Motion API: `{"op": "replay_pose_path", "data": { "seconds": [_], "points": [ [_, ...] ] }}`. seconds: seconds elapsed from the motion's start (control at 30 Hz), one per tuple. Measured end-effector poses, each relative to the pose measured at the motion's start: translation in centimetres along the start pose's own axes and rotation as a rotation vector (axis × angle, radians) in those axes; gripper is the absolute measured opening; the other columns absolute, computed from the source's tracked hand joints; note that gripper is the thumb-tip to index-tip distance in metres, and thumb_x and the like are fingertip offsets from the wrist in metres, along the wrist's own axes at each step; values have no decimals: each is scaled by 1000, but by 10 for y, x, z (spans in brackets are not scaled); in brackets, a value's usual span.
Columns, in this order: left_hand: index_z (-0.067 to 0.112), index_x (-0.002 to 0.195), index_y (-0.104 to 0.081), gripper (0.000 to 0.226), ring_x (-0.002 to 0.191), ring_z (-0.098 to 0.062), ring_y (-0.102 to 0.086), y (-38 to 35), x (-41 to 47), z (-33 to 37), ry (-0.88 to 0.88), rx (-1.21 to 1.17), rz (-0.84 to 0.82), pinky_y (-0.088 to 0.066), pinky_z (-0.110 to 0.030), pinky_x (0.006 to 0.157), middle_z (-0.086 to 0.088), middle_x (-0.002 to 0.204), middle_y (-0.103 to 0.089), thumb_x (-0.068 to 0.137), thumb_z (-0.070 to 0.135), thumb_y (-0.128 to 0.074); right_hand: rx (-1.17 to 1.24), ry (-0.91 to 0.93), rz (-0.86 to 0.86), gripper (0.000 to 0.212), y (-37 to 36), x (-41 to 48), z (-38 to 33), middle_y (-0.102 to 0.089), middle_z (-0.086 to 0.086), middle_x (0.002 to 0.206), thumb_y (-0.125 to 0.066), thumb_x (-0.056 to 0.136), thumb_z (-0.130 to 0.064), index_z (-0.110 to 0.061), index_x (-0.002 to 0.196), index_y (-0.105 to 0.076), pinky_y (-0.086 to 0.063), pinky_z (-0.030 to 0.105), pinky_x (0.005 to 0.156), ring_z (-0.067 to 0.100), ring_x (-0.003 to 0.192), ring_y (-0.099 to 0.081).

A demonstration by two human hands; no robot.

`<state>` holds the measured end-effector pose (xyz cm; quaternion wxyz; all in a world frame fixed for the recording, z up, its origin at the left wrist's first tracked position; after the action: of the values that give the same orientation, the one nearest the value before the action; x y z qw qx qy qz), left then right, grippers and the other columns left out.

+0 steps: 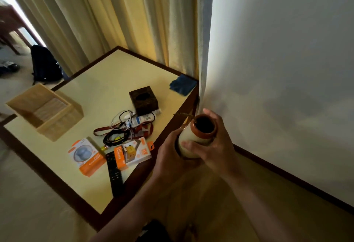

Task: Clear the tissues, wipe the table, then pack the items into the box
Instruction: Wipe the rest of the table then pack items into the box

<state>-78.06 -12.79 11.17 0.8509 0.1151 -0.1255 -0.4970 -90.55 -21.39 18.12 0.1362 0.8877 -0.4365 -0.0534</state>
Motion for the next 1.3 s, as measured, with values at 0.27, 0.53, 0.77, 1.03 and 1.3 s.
{"op": "replay_pose_path", "data": {
  "seconds": [0.27,0.53,0.77,1.03,1.3],
  "points": [
    [45,129,-38,78,114,-10,-59,-28,61,-1,-11,130,189,-58,-39,93,12,126,-53,66,52,-84,-122,44,235,67,11,70,8,-53,-31,105,-90,71,-42,-32,123,-48,-49,2,70,-25,92,-58],
    [29,155,-35,102,127,-13,-51,44,174,-73,219,112,-21,-54,-38,102,1,148,-42,71,38,-92,-218,62,125,61,5,186,23,-63,-25,104,-90,73,-41,-28,121,-55,-58,22,87,-8,99,-64],
    [18,135,-56,51,109,-26,-64,148,226,-149,610,247,461,-58,-46,89,-8,129,-61,93,42,-71,-223,1,-10,74,-17,278,38,-60,-21,116,-90,71,-43,-30,132,-51,-53,29,99,-1,106,-61],
    [7,136,-52,65,103,-27,-61,151,256,-183,784,504,398,-57,-43,83,-13,121,-63,91,49,-72,-265,115,-64,73,-47,381,53,-59,-13,123,-91,72,-42,-26,130,-51,-50,22,95,4,113,-57],
    [11,118,-68,32,79,-29,-67,147,274,-194,839,605,457,-58,-39,69,-14,98,-73,90,25,-71,-283,106,-83,72,-72,483,93,-63,-9,124,-91,71,-42,-21,130,-55,-42,7,89,5,111,-58]
  ]
}}
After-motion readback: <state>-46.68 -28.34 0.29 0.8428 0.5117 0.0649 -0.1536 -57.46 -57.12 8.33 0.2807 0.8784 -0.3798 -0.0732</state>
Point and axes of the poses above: each hand's wrist, its own x-axis towards the middle knuckle, its own y-axis out of the back of the hand, z = x × y, the point moved 4 cm from there along x, towards the middle knuckle
